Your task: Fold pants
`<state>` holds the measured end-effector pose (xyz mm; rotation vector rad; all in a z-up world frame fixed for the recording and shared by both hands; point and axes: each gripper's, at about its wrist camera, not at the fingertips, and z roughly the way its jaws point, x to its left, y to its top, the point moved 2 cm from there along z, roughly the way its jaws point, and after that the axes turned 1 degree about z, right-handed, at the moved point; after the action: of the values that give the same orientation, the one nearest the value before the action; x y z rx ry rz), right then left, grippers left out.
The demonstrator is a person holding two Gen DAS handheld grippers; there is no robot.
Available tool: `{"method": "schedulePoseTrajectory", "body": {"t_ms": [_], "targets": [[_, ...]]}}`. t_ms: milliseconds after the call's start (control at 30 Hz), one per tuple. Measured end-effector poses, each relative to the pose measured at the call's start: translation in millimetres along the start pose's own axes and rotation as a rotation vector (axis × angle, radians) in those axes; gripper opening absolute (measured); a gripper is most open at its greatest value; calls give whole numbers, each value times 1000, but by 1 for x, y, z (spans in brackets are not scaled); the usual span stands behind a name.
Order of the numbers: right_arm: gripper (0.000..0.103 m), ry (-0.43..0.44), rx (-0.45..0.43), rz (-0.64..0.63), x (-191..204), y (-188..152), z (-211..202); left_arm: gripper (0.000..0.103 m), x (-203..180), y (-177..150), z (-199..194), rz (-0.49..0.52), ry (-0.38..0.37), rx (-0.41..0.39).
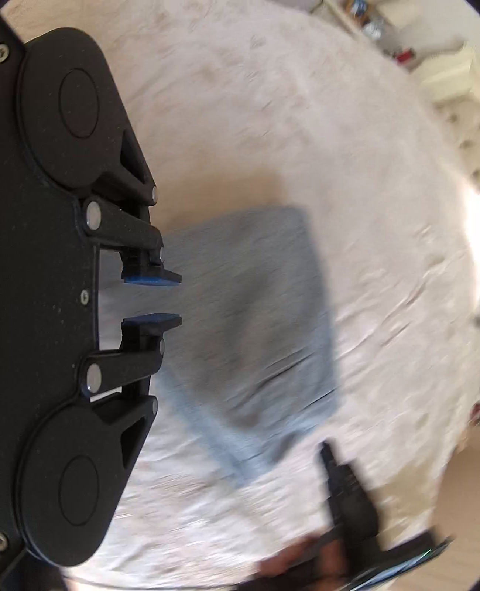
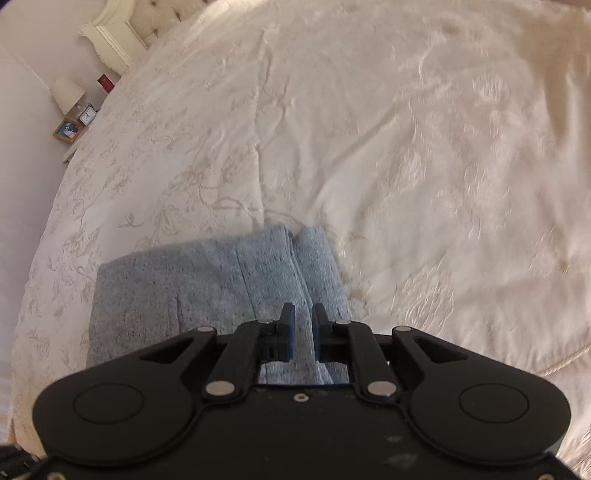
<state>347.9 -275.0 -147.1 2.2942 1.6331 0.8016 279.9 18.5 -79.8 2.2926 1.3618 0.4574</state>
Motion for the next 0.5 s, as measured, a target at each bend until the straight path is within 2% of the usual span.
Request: {"method": "schedulePoseTrajectory", "body": {"t_ms": [33,100,133,233,367,500], "targets": [[16,6,-14,-23,5,3,-2,27,9,13,6,-41,29,-22],[16,15,-28,-59,17,12,1,36,28,40,33,-139,113,-27],[16,15,-28,-74,22,15,4,35,36,50,45,-179,140,-20],[16,17,-18,-98,34,21,20,35,51,64,86,-258,133,12],[16,-25,39,-124,44,22,55,37,55,51,138,-291,193,142],[16,-58,99,-139,38,13,86,38,64,26,169,-277,255,244]]}}
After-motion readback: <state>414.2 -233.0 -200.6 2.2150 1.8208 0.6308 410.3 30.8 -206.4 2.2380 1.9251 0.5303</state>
